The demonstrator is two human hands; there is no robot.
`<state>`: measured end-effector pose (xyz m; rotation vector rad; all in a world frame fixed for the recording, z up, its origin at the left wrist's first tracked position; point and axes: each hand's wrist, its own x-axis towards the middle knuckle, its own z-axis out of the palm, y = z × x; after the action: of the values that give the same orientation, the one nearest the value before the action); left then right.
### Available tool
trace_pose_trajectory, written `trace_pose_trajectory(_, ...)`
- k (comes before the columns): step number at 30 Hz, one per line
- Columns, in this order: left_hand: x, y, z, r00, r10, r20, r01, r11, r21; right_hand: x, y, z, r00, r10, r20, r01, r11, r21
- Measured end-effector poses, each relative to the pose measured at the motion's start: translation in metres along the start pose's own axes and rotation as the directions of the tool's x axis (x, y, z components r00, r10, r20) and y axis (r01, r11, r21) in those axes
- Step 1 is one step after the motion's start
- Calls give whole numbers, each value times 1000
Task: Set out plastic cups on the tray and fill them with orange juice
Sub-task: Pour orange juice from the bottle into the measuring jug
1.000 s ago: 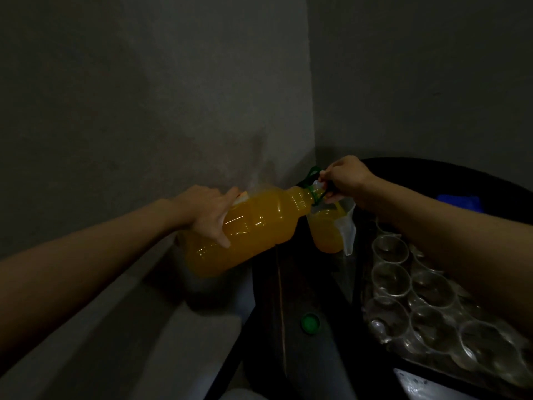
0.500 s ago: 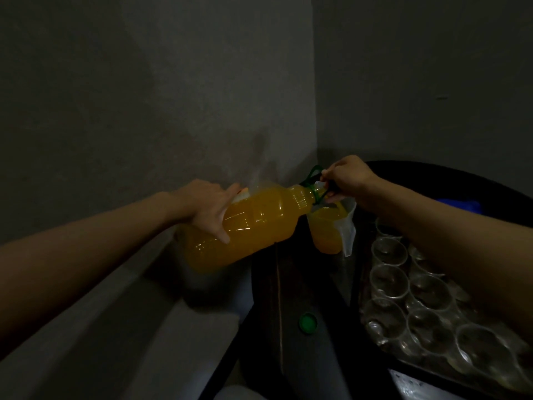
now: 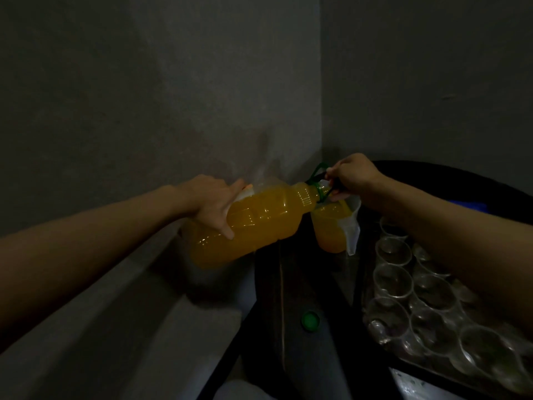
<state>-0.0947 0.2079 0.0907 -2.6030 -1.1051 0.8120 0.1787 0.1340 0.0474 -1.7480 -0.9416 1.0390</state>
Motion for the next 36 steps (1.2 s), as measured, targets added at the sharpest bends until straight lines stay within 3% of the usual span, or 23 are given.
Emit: trace_pose_trajectory(36, -4, -5, -15, 1000, -12, 3, 12, 1000, 23, 2, 1, -2, 1000, -10, 0, 10, 1000, 8)
